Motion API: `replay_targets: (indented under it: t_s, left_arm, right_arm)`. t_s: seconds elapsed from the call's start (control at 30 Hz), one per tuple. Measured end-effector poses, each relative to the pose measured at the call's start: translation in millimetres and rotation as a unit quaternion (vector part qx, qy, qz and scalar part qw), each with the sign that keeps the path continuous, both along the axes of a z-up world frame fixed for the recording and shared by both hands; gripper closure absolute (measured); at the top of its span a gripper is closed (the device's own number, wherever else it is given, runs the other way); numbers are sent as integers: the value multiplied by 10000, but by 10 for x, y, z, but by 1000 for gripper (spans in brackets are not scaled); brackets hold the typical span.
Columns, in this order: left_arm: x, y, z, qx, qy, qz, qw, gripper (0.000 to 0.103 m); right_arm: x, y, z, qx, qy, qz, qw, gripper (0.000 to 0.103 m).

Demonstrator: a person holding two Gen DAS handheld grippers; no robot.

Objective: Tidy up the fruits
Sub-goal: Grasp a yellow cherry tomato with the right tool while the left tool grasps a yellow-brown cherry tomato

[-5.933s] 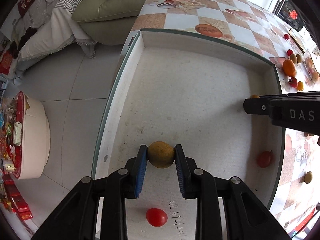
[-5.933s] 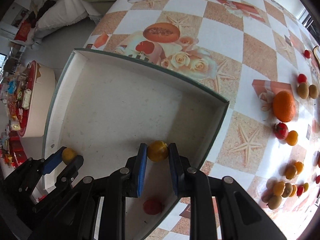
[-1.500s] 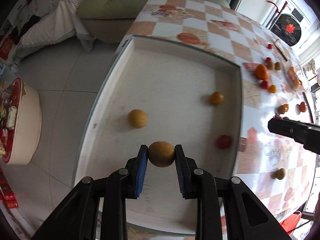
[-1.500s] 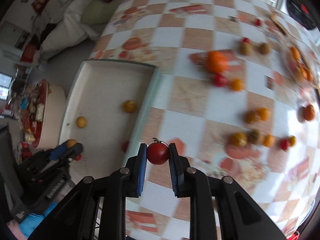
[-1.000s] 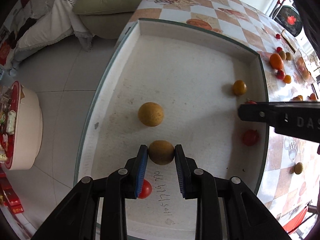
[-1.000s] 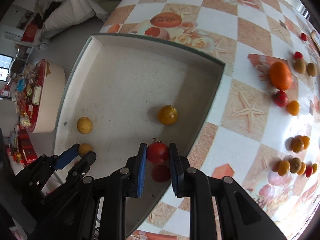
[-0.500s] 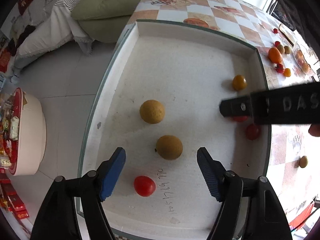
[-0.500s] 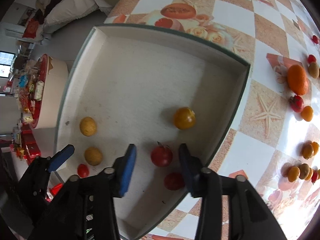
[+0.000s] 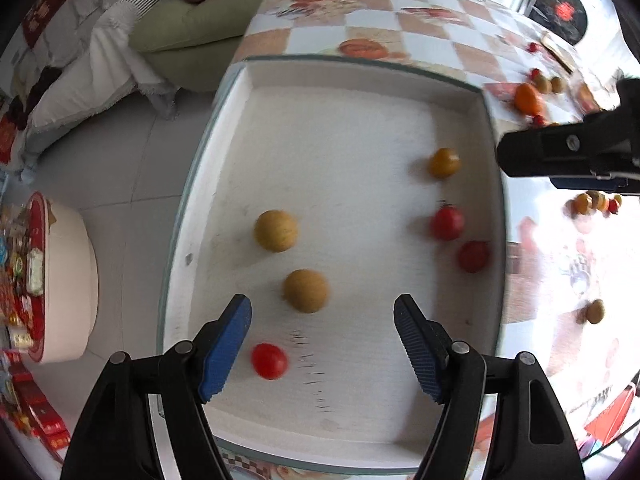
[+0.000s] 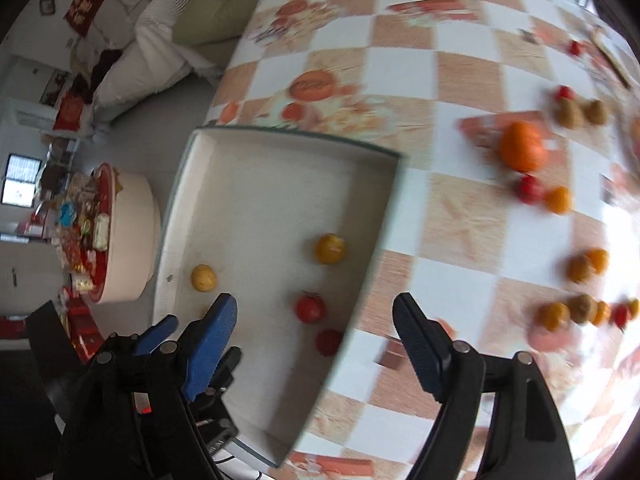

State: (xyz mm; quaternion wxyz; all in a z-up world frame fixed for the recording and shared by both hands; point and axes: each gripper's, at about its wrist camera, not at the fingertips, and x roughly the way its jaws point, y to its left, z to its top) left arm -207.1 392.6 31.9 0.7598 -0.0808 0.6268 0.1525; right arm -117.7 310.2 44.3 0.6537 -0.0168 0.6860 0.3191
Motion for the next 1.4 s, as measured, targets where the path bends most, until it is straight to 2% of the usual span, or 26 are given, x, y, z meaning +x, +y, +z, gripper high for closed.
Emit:
replay_targets:
  t_s: [0.2,0.37,0.5,0.67,0.8,1.0,1.1,1.4]
  left_arm:
    - [202,-375,193,67,-177,-441,9988,28]
    - [428,-816,378,-71,-423,-843,9955,28]
    - [635,-1092,392,-138,-483,-1123,9924,28]
    - [833,-1408,224,-230,-282,-1417,9892,28]
    - [944,-1624,-1,-228,-33,-1570,9873,28]
    - [1070,-1767,-201,-233,144,-1470,9888,28]
    - [1139,-1823,-279,-237,173,-1418,9895,28]
    - [1353,-1937,-399,-287,73,-1286,9912,28]
  right_arm:
    - [100,-627,13,-304,-16,-633,9975,20]
    - [150,-1298,-71,-595,66,-1216,9908,20]
    - [187,-1824,-161,-830,148,-1663,9825,20]
    - [268,-2307,-291,-1032,237,-2117,9716,20]
    - [342,-2514,-381,-1234,135,-2077,9703,20]
    - [448,-2752,-538,-1439,2,-1981,9696,21]
    - [498,-2811,-600,-1488,-118,-1829,9717,35]
    - [759,-2677,-627,-1415,-786,-1089,9808,44]
